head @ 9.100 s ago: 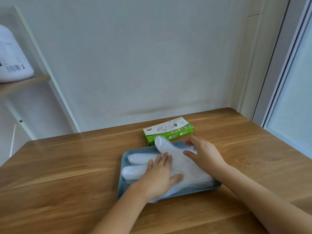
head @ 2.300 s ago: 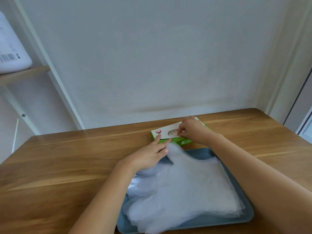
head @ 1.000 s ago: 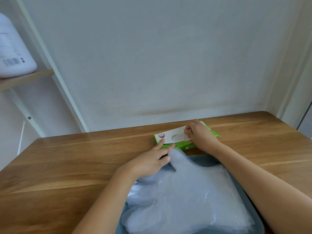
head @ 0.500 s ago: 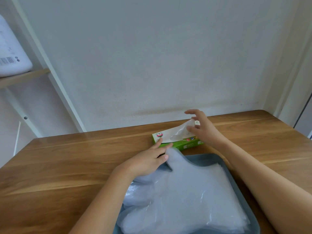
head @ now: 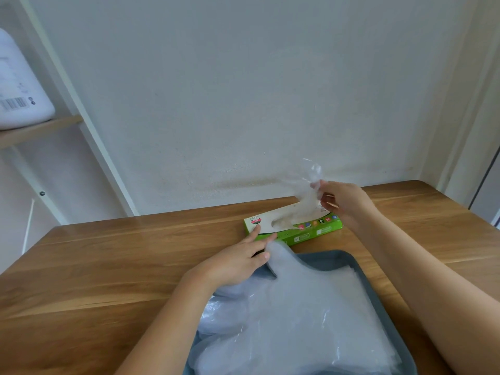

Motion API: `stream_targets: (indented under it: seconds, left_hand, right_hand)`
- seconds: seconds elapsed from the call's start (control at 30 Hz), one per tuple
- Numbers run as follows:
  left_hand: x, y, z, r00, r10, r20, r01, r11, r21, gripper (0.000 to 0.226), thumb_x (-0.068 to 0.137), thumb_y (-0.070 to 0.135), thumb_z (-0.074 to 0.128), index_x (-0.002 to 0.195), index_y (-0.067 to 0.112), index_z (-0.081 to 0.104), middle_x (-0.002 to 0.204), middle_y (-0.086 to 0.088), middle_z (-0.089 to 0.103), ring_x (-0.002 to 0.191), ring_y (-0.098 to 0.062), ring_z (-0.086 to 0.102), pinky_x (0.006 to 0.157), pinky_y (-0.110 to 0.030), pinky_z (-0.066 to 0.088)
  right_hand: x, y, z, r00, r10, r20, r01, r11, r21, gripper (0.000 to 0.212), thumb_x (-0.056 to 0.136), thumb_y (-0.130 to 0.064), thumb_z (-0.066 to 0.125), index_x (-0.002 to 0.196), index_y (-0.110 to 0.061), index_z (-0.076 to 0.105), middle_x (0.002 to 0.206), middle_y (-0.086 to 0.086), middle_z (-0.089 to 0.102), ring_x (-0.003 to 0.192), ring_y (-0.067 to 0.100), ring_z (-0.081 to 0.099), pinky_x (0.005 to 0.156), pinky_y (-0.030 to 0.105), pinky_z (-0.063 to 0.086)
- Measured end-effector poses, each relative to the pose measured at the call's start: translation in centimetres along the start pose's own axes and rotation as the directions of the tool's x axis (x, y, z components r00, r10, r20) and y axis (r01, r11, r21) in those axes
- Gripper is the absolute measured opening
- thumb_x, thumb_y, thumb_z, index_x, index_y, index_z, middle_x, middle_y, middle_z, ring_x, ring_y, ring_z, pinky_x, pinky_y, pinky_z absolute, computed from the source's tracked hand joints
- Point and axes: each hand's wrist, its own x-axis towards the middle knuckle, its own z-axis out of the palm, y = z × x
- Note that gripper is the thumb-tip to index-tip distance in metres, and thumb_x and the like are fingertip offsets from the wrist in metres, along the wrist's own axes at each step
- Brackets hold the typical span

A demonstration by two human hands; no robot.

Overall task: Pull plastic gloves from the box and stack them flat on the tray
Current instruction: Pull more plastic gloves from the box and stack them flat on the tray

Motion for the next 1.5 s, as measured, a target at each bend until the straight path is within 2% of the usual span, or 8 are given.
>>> stream_targets:
  seconds: [0.13, 0.33, 0.53, 0.73, 0.93, 1.0, 1.27, 1.5]
  left_hand:
    - [0.0, 0.0, 0.0, 1.0, 0.002, -0.004, -0.002, 1.0, -0.005, 0.046, 0.105, 0.036, 0.033, 0.148, 0.047, 0.024, 0.159, 0.017, -0.014, 0.147, -0.004, 0.008, 0.112, -0.022, 0.019]
    - [0.3, 0.0, 0.1, 1.0, 0.012, -0.026, -0.012, 1.0, -0.003, 0.044, 0.104, 0.037, 0.034, 0.147, 0.047, 0.028, 0.161, 0.012, -0.011, 0.147, -0.006, 0.008, 0.106, -0.017, 0.018]
    - [0.4, -0.2, 0.2, 1.0, 0.0, -0.022, 0.0, 1.0, -0.01, 0.045, 0.104, 0.038, 0.033, 0.148, 0.047, 0.026, 0.158, 0.019, -0.01, 0.148, -0.007, 0.009, 0.109, -0.021, 0.019]
    - [0.7, -0.5, -0.1, 0.998, -0.017, -0.055, 0.011, 0.994, -0.11, 0.043, 0.104, 0.036, 0.035, 0.147, 0.037, 0.035, 0.157, 0.019, 0.005, 0.146, -0.003, 0.012, 0.114, -0.023, 0.017]
    - [-0.8, 3.2, -1.8, 0.746, -0.131, -0.653, -0.047, 0.967, -0.249, 0.016, 0.097, 0.026, 0.054, 0.1, 0.018, 0.067, 0.09, 0.017, 0.061, 0.089, -0.006, 0.059, 0.065, -0.001, 0.037]
    - [-1.6, 5.0, -2.2, 0.673, -0.116, -0.73, -0.158, 0.942, -0.295, 0.009, 0.091, 0.028, 0.064, 0.093, 0.02, 0.067, 0.089, 0.014, 0.067, 0.084, -0.002, 0.062, 0.064, -0.001, 0.04]
    - [0.8, 8.9, -0.6, 0.837, -0.015, -0.547, -0.128, 0.967, -0.222, 0.038, 0.075, 0.039, 0.08, 0.102, 0.025, 0.057, 0.095, 0.012, 0.063, 0.083, -0.003, 0.058, 0.068, -0.011, 0.043]
    - [4.6, 7.7, -1.0, 0.729, -0.057, -0.682, -0.062, 0.987, -0.149, 0.034, 0.077, 0.019, 0.079, 0.065, 0.006, 0.05, 0.063, -0.005, 0.052, 0.061, -0.015, 0.044, 0.05, -0.021, 0.033]
  right_hand:
    - [0.0, -0.9, -0.6, 0.988, 0.102, 0.112, -0.127, 0.963, 0.239, 0.015, 0.095, -0.014, 0.054, 0.093, -0.007, 0.068, 0.086, 0.0, 0.069, 0.077, 0.012, 0.059, 0.068, 0.022, 0.048]
    - [-3.1, -2.9, 1.6, 0.882, -0.169, 0.441, 0.262, 0.951, -0.161, 0.016, 0.072, -0.026, 0.07, 0.08, -0.013, 0.075, 0.079, 0.002, 0.073, 0.081, 0.015, 0.065, 0.085, 0.028, 0.053]
    - [-5.1, -6.2, 2.5, 0.825, -0.565, -0.027, 0.561, 0.813, 0.156, 0.013, 0.092, -0.012, 0.059, 0.085, -0.014, 0.07, 0.066, -0.007, 0.068, 0.07, 0.01, 0.06, 0.076, 0.023, 0.049]
    - [-6.3, -7.4, 1.2, 0.814, -0.581, -0.003, 0.576, 0.807, -0.126, 0.01, 0.089, -0.021, 0.065, 0.095, -0.019, 0.072, 0.069, -0.006, 0.061, 0.058, -0.002, 0.049, 0.06, 0.01, 0.039]
    - [-4.8, -4.7, 0.3, 0.87, -0.458, -0.184, 0.407, 0.877, -0.258, 0.016, 0.087, -0.027, 0.068, 0.097, -0.016, 0.075, 0.064, -0.011, 0.057, 0.052, -0.002, 0.048, 0.053, 0.01, 0.035]
    - [-4.7, -4.7, 0.2, 0.916, -0.383, -0.119, 0.345, 0.904, -0.253, 0.016, 0.09, -0.024, 0.065, 0.096, -0.013, 0.075, 0.064, -0.005, 0.057, 0.056, 0.003, 0.048, 0.058, 0.017, 0.038]
    - [-6.0, -5.3, 1.2, 0.842, -0.263, 0.472, 0.373, 0.915, -0.154, 0.021, 0.098, -0.011, 0.049, 0.09, -0.008, 0.068, 0.069, 0.003, 0.064, 0.064, 0.006, 0.061, 0.066, 0.014, 0.049]
    - [-4.3, -8.5, -3.4, 0.879, -0.454, -0.146, 0.461, 0.887, 0.02, 0.031, 0.102, -0.017, 0.042, 0.078, -0.02, 0.062, 0.062, -0.001, 0.047, 0.051, 0.004, 0.046, 0.052, 0.016, 0.038]
